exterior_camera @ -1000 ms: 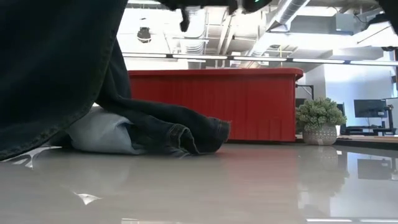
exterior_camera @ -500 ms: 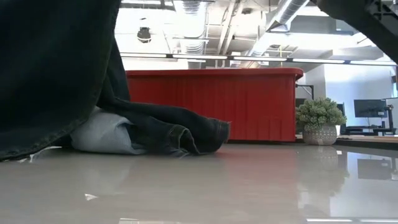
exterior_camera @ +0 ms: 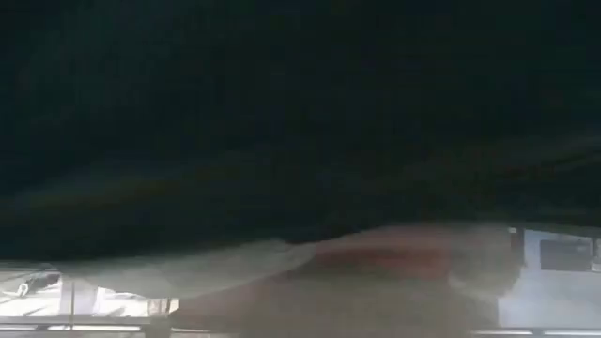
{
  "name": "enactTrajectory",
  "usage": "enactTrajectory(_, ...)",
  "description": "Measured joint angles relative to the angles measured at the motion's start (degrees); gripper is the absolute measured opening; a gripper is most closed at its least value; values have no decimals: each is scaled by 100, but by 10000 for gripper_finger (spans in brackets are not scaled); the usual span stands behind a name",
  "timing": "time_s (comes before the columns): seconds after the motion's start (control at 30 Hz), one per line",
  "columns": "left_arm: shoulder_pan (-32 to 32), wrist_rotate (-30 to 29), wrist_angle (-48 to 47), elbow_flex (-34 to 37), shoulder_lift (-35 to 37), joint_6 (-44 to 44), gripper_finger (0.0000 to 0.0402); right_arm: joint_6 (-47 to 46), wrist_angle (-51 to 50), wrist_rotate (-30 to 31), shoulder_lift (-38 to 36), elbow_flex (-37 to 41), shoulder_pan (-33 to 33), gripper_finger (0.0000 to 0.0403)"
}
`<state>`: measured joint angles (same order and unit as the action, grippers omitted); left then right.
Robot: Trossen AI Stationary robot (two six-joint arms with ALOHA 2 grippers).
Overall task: Fold laundry
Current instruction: Fold the black pants from the red laundry bin
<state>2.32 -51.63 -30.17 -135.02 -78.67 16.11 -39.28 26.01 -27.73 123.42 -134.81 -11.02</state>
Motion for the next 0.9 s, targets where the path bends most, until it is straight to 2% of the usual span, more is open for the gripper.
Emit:
enactTrajectory(0.07,-161,-72,-1218,0,77,574,9,221,-498,-52,-338,-2,-46,17)
enactTrajectory(0.13,-292,157,-2196,21,89,1084,9,559,-1082,-39,-661,-2,-84,17)
enactTrajectory(0.23,-362,546,-2954,231,65,1319,10,968,-1794,203,-1103,0,-95,17)
enactTrajectory(0.4,-364,1280,-3018,785,-130,688,36,1213,-2187,354,-1578,0,-12,17)
enactTrajectory(0.63,-364,2628,-3607,925,-383,0,137,1563,-2729,394,-2031,9,268,17)
enactTrajectory(0.7,-367,2865,-3754,929,-393,-35,165,1672,-3065,432,-2173,9,434,17)
enactTrajectory(0.77,-369,3044,-3824,929,-354,12,185,1937,-3609,718,-2368,15,568,17)
enactTrajectory(0.9,-367,3127,-3950,929,-111,145,200,2312,-4158,1214,-2804,335,716,16)
